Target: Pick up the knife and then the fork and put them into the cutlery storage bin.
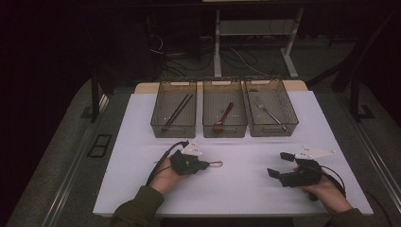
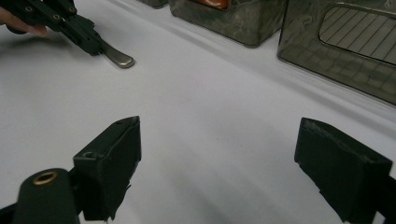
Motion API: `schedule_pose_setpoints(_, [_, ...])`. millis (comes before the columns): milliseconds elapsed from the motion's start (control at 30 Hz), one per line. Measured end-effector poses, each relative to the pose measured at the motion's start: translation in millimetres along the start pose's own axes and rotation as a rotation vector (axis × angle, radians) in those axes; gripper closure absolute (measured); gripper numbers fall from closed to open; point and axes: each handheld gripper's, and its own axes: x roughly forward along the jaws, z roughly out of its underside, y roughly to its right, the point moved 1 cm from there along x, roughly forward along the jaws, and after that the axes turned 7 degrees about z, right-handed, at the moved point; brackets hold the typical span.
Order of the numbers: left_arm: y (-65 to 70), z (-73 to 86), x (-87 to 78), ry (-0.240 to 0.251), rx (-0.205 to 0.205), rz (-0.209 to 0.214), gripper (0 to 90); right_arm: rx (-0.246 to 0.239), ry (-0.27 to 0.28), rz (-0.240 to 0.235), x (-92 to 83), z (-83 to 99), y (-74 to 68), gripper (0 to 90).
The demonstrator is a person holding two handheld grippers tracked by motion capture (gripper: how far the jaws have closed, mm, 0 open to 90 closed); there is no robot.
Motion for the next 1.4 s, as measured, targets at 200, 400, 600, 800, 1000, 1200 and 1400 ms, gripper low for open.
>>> schedule_pose_setpoints(200, [-9.2,1.5,-21.8,0.061,0.0,-0.021,73.5,0.001,-0.001,-0.004,-0.3,0.0,0.2,13.9])
schedule_pose_setpoints(400, [-20.0,11.0,-21.4,0.041,0.006,0.008,67.0,-0.002,-0.004,-0.01,0.4,0.1,-0.1,13.9])
schedule_pose_setpoints(600, [-26.2,17.5,-14.2,-0.008,0.021,0.028,67.5,-0.001,-0.004,-0.018,0.2,0.1,0.0,13.9])
schedule_pose_setpoints(800, [-19.4,17.2,-14.7,-0.034,0.047,0.024,73.3,-0.015,-0.016,-0.036,0.8,-2.9,0.5,13.9])
schedule_pose_setpoints(1000, [-10.2,15.7,-13.3,-0.055,0.097,0.064,78.5,-0.099,-0.084,-0.131,6.3,-19.1,-1.7,10.8])
schedule_pose_setpoints(1200, [-4.4,13.1,-11.8,-0.072,0.13,0.075,78.8,-0.189,-0.147,-0.203,26.3,-34.6,-12.3,11.1])
schedule_pose_setpoints(1400, [5.7,3.7,-10.7,-0.083,0.16,0.106,78.8,-0.287,-0.165,-0.275,43.4,-54.4,-30.5,13.9])
